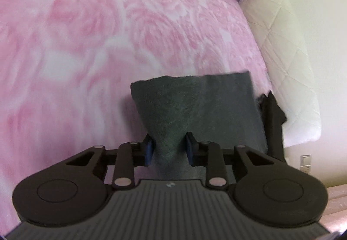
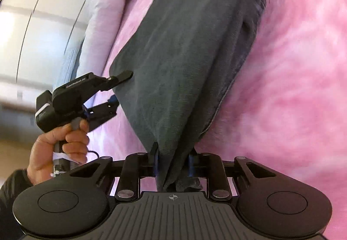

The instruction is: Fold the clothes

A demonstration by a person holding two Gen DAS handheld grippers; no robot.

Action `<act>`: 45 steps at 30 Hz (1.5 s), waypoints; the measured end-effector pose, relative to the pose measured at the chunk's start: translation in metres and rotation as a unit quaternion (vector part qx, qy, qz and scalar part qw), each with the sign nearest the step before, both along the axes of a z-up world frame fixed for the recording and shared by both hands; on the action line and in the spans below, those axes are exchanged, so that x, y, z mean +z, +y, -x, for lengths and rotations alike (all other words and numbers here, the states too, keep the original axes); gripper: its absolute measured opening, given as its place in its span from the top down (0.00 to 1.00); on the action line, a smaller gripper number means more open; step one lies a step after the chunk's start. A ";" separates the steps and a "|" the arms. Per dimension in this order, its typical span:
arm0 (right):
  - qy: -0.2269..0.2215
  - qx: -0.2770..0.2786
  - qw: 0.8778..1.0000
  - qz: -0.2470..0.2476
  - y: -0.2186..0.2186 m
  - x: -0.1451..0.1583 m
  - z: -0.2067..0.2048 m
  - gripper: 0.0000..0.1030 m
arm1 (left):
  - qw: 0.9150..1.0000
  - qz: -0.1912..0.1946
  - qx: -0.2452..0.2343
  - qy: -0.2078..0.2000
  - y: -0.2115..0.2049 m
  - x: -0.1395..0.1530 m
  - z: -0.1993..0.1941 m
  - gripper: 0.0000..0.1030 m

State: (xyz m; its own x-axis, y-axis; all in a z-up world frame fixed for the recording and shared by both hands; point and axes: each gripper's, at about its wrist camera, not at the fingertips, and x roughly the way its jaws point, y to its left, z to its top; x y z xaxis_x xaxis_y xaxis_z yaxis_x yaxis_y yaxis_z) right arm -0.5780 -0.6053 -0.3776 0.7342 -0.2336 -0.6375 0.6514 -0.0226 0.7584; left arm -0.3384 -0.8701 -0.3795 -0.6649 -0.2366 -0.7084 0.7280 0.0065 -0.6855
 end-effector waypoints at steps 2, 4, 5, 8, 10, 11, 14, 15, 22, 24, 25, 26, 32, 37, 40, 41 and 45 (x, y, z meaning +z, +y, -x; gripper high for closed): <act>0.031 0.053 0.998 -0.004 -0.001 0.014 0.025 0.78 | 1.000 -0.019 0.003 0.011 0.042 0.007 -0.002 0.77; 0.067 0.107 0.992 -0.009 -0.002 0.029 0.051 0.78 | 0.999 -0.045 -0.003 0.020 0.087 0.008 0.009 0.79; 0.087 0.128 0.988 -0.008 -0.003 0.036 0.066 0.78 | 0.998 -0.057 -0.007 0.024 0.110 0.008 0.015 0.79; 0.138 0.164 0.977 0.004 -0.006 0.052 0.108 0.76 | 0.995 -0.089 -0.026 0.035 0.163 0.007 0.045 0.80; 0.161 0.164 0.973 0.013 -0.013 0.057 0.130 0.73 | 0.994 -0.092 -0.054 0.026 0.184 0.011 0.063 0.82; 0.171 0.159 0.972 0.018 -0.014 0.059 0.138 0.72 | 0.993 -0.089 -0.069 0.019 0.190 0.015 0.069 0.84; 0.196 0.115 0.973 0.048 0.003 0.069 0.140 0.61 | 0.990 -0.072 -0.123 -0.005 0.195 0.034 0.068 0.84; 0.199 0.085 0.974 0.066 0.012 0.074 0.140 0.56 | 0.988 -0.056 -0.144 -0.018 0.194 0.043 0.066 0.84; 0.147 -0.103 0.982 0.055 0.069 0.063 0.157 0.29 | 0.960 0.114 -0.226 -0.123 0.108 0.092 0.072 0.60; 0.123 -0.145 0.981 0.035 0.078 0.050 0.162 0.29 | 0.945 0.167 -0.242 -0.143 0.067 0.094 0.094 0.54; 0.111 -0.166 0.980 0.026 0.083 0.044 0.164 0.29 | 0.937 0.188 -0.251 -0.153 0.047 0.093 0.108 0.51; 0.097 -0.188 0.977 0.019 0.086 0.038 0.166 0.29 | 0.932 0.198 -0.260 -0.160 0.029 0.089 0.122 0.50; 0.055 -0.258 0.964 -0.001 0.087 0.017 0.175 0.29 | 0.901 0.199 -0.341 -0.177 -0.059 0.049 0.199 0.50; 0.055 -0.274 0.960 -0.019 0.082 0.010 0.188 0.67 | 0.883 0.149 -0.410 -0.175 -0.079 0.015 0.218 0.57; 0.060 -0.248 0.967 -0.023 0.063 0.012 0.194 0.82 | 0.893 0.139 -0.394 -0.170 -0.076 0.012 0.210 0.60; 0.068 -0.234 0.970 -0.019 0.053 0.014 0.197 0.85 | 0.897 0.136 -0.384 -0.169 -0.076 0.012 0.207 0.61; 0.096 -0.194 0.976 0.011 0.008 0.022 0.219 0.95 | 0.909 0.132 -0.357 -0.168 -0.072 0.013 0.196 0.63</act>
